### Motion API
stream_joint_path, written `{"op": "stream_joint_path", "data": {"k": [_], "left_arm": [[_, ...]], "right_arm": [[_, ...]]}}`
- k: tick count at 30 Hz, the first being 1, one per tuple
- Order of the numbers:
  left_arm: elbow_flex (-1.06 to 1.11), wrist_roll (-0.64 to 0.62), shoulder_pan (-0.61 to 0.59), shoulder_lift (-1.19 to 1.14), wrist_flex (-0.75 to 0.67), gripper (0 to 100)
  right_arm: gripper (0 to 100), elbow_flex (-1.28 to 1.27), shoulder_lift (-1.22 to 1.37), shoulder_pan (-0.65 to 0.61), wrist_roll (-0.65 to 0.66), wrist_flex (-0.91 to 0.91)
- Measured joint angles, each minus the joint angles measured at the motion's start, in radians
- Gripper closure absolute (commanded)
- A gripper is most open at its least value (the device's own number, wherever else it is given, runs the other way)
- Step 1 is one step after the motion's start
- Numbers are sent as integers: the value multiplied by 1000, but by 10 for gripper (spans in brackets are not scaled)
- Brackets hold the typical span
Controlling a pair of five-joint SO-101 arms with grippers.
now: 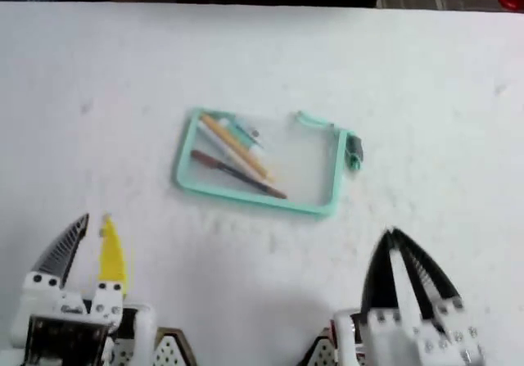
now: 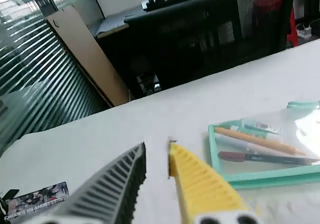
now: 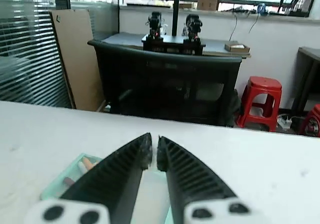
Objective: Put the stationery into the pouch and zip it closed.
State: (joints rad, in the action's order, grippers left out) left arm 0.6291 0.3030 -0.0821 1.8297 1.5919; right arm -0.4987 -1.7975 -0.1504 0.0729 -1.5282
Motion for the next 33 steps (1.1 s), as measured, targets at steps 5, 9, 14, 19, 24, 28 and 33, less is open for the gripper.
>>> {"op": "stream_joint_path", "data": {"k": [5, 9, 14, 19, 24, 28, 33], "left_arm": [[51, 0, 0, 0, 25, 805], [95, 0, 0, 0, 89, 805], [140, -25, 0, -2, 87, 805], [302, -64, 0, -2, -49, 805], [591, -74, 0, -2, -250, 805], [844, -74, 0, -5, -402, 805], [1034, -75, 0, -21, -496, 805]], "right_arm": [[981, -155, 0, 3, 0, 9], [981, -298, 0, 3, 0, 9], [981, -497, 0, 5, 0, 54], [981, -678, 2, 5, 0, 155], [981, -913, 5, 2, 0, 296], [981, -1149, 8, 2, 0, 468], [981, -1183, 12, 2, 0, 525]]}}
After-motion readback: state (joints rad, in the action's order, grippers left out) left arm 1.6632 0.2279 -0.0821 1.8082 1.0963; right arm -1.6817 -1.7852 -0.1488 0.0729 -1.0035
